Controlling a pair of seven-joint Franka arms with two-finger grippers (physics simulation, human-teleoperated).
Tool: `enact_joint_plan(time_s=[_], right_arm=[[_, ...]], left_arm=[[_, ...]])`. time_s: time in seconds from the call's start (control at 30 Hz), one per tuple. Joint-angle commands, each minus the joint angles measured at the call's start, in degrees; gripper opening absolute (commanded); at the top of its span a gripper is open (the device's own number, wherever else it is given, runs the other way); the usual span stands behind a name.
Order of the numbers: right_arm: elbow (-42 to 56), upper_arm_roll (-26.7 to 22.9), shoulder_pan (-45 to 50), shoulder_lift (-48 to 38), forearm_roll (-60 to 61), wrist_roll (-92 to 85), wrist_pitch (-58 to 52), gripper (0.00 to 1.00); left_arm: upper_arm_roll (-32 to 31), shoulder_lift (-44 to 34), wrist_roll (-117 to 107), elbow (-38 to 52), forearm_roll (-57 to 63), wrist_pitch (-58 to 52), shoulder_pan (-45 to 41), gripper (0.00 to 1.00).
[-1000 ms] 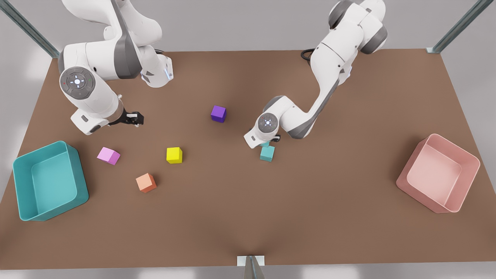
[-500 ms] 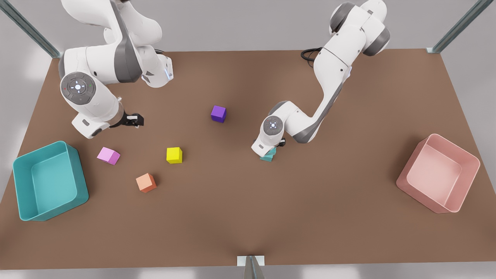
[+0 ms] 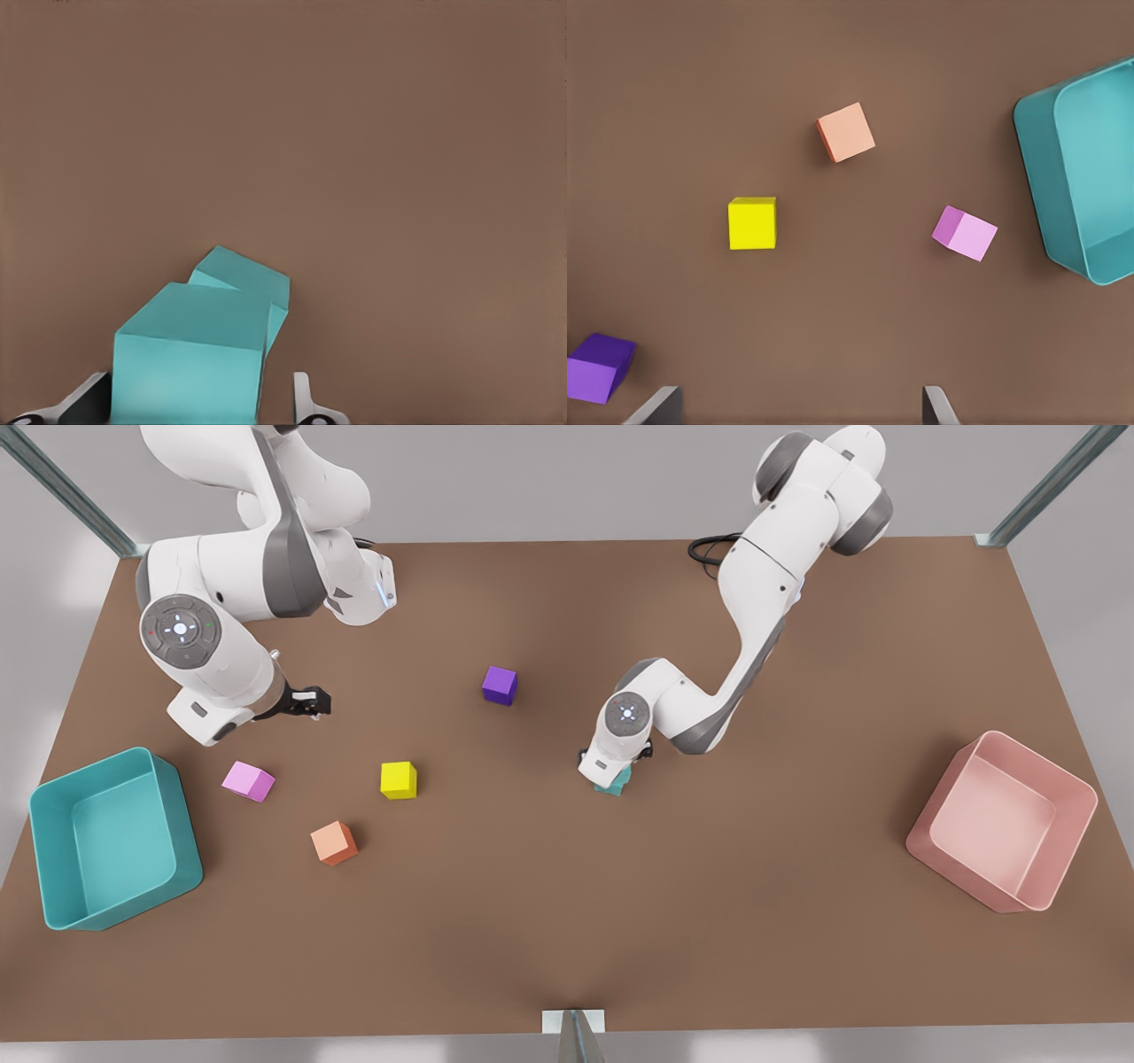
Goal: Stack the two blue cubes on top of each other
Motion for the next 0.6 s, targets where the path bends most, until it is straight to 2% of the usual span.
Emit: enact_joint_plan(time_s=[0.0,0.2,0.23,0.3,0.33,0.43,0.47,0.5,0.57], right_arm=[[0.0,0.0,0.0,-0.1,-0.1,-0.6,0.0,1.0],[0.0,0.0,0.0,-0.1,0.0,-0.6,0.0,1.0],[0.0,0.0,0.0,-0.1,0.0,-0.6,0.0,1.0],[0.0,0.0,0.0,-0.1,0.0,-0.6,0.0,1.0],[0.0,0.0,0.0,-0.1,0.1,-0.6,0.0,1.0],[0.0,0.0,0.0,-0.1,0.0,-0.6,0.0,1.0],[0.0,0.0,0.0,-0.1,0.0,-0.6,0.0,1.0],[0.0,0.0,0.0,-0.1,0.0,-0.6,0.0,1.0],[0.0,0.0,0.0,-0.1,0.2,-0.7,0.0,1.0]], left_arm=[[-1.4,-0.2,-5.3,0.0,0.1,-0.2,1.3,1.0],[-2.9,-3.3,-5.2,0.3,0.1,-2.7,4.4,1.0],[-4.4,-5.4,-4.8,2.7,0.1,-10.6,6.5,1.0],[-4.4,-5.4,2.9,19.2,-2.0,-39.7,14.4,1.0],[-4.4,-5.5,12.6,25.2,-1.6,-48.9,19.8,1.0],[-3.8,-7.2,40.7,30.7,-1.7,-59.0,30.3,1.0],[12.2,-16.4,57.5,21.0,-4.0,-54.6,22.8,1.0],[21.0,-20.7,58.8,15.5,-7.8,-49.6,17.8,1.0],[21.2,-22.4,58.8,16.9,-7.7,-52.0,17.4,1.0]])
